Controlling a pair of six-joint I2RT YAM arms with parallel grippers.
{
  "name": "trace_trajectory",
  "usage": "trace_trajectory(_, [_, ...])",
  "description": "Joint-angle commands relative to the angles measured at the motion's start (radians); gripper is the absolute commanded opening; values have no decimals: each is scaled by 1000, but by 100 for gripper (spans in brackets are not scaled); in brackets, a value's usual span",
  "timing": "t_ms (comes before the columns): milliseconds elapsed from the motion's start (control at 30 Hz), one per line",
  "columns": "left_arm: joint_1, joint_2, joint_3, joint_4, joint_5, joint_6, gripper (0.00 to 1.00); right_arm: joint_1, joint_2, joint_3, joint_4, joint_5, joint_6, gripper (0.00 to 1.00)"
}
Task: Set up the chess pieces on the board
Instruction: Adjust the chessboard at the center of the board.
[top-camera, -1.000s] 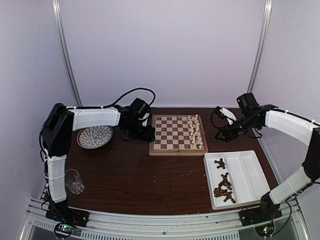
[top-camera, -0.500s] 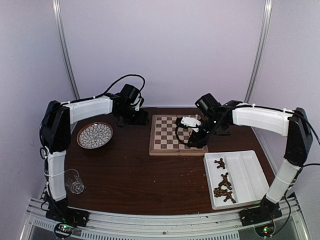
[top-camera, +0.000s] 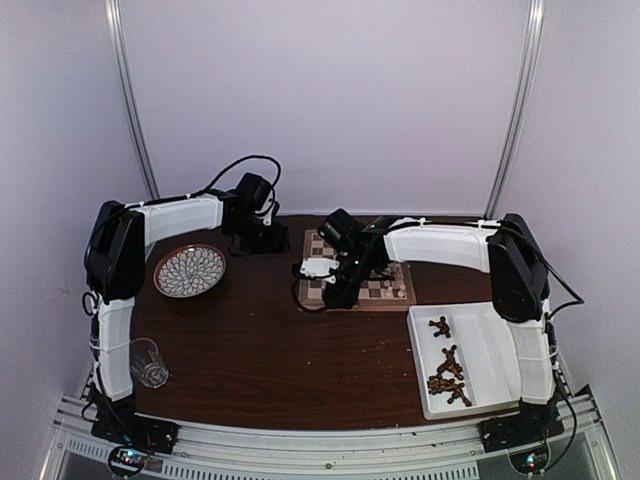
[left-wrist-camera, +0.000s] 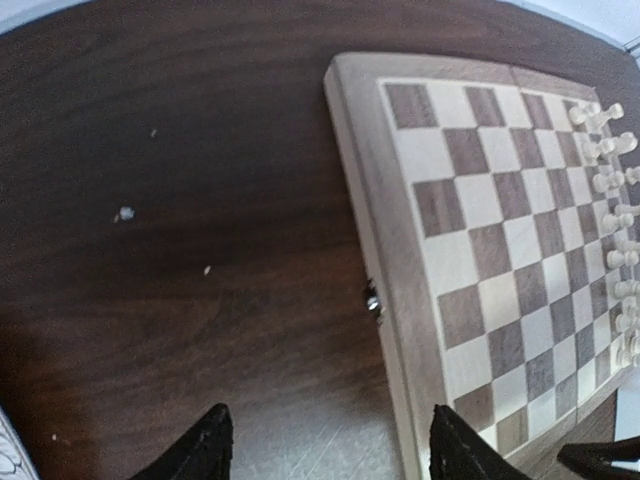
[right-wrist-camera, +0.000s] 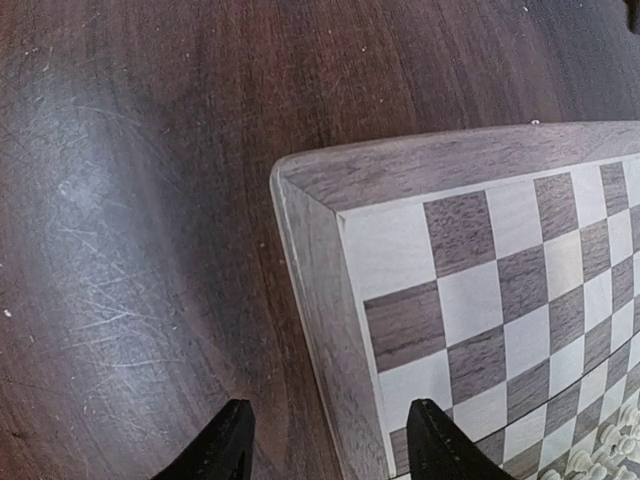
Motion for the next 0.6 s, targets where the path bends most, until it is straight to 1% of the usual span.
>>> trace_trajectory(0, [41,-141,-118,-18,1,-38,67,21,58,111,-23,52,-6,57])
trace_trajectory(100, [56,-243,-211,-19,-21,-22,67,26,112,181,-50,37,5,58])
trace_trajectory(300, [60,-411,-359,9,-47,-18,68,26,182,238,-56,32,8,58])
trace_trajectory(567, [60,-506,-427,20,-60,-24,68,26,233,258,-77,-5,25,59])
